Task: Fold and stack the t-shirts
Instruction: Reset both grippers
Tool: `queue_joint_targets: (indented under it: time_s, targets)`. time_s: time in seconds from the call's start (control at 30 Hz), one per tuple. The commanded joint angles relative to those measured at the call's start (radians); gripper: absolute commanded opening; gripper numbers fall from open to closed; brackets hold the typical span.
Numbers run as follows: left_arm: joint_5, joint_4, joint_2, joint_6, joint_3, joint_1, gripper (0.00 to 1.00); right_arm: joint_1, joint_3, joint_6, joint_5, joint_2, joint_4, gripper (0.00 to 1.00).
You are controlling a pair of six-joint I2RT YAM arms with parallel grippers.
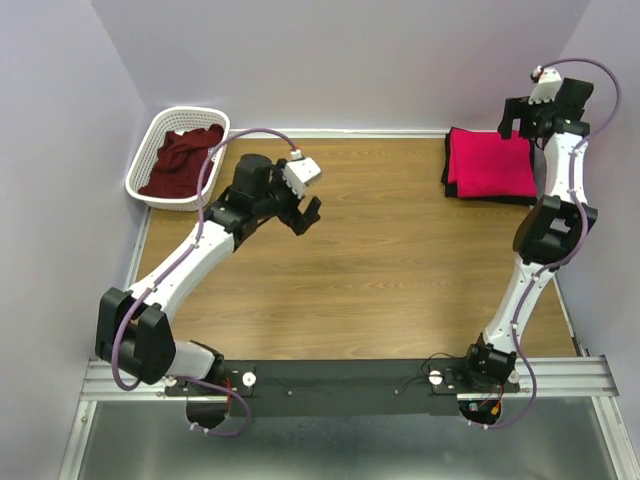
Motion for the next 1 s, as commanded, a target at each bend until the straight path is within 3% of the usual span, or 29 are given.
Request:
queue_joint_targets:
  time_s: [0.0,0.17,0.33,0.5,0.67,0.77,0.97]
  targets:
    - [0.032,-0.038,-0.040,-0.111,0.070,0.063,0.97,-0.004,-0.081,0.088,-0.125,-0.194,-0.020,1.00]
    - [0.072,-0.078,-0.062,-0.112,0.104,0.141,0.98,0.028,-0.195,0.131,-0.204,-0.335,-0.131,1.00]
    - [0.000,-0.185,-0.027,-0.098,0.141,0.187,0.98,0.047,-0.481,0.234,-0.286,-0.517,-0.164,1.00]
    - [-0.065,-0.168,-0.057,-0.075,0.029,0.200,0.98,0.089,-0.819,0.228,-0.308,-0.737,-0.164,1.00]
    - [-0.085,-0.127,-0.116,-0.070,-0.077,0.200,0.98,0.129,-1.037,0.176,-0.284,-0.885,-0.171,1.00]
    - [-0.079,-0.095,-0.148,-0.076,-0.146,0.201,0.98,0.140,-1.118,0.148,-0.276,-0.958,-0.168,1.00]
    - [-0.080,-0.098,-0.171,-0.087,-0.137,0.201,0.98,0.151,-1.227,0.143,-0.259,-1.033,-0.164,1.00]
